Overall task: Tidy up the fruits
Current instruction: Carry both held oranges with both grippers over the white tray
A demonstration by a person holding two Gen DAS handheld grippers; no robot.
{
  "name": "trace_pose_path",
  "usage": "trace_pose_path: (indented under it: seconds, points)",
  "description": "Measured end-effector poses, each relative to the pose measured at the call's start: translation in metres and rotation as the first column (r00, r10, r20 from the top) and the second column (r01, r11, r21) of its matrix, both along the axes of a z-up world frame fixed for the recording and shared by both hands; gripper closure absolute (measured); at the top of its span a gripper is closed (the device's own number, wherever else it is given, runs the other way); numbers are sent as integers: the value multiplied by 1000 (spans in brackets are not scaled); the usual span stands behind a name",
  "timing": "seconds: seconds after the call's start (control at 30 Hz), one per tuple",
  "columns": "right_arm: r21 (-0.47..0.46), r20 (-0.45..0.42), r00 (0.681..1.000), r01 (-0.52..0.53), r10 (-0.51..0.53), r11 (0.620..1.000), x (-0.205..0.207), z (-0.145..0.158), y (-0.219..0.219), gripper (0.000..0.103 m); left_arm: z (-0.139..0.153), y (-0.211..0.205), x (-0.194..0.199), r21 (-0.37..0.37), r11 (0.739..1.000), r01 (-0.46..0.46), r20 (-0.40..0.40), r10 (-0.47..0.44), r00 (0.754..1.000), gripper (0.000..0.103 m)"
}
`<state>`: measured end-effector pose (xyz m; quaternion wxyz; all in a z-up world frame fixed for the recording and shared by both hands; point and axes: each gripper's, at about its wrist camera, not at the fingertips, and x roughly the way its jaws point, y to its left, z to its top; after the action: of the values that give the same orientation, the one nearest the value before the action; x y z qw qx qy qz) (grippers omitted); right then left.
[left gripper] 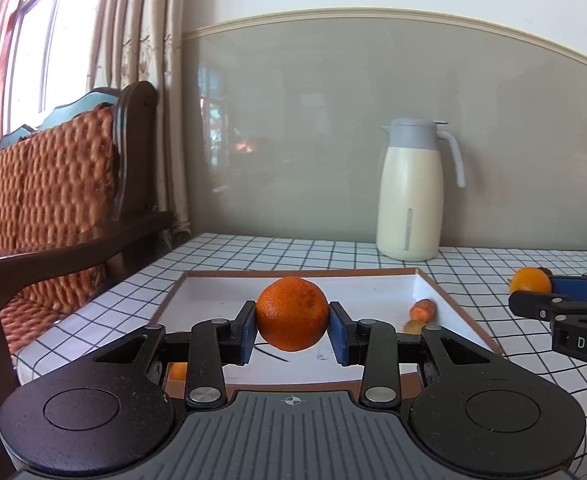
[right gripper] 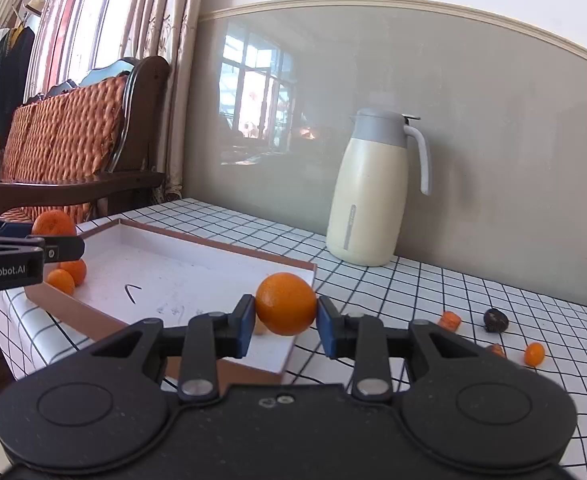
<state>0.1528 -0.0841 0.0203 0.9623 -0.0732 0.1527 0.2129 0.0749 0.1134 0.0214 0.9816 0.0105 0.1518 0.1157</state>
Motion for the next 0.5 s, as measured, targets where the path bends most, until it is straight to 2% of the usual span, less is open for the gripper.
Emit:
trace_pose_path:
  seconds: [0.5]
  points:
    - [0, 9, 999, -53, 53, 999, 2, 2, 32, 78, -2, 34, -9, -4, 997, -72, -4, 72, 997, 65]
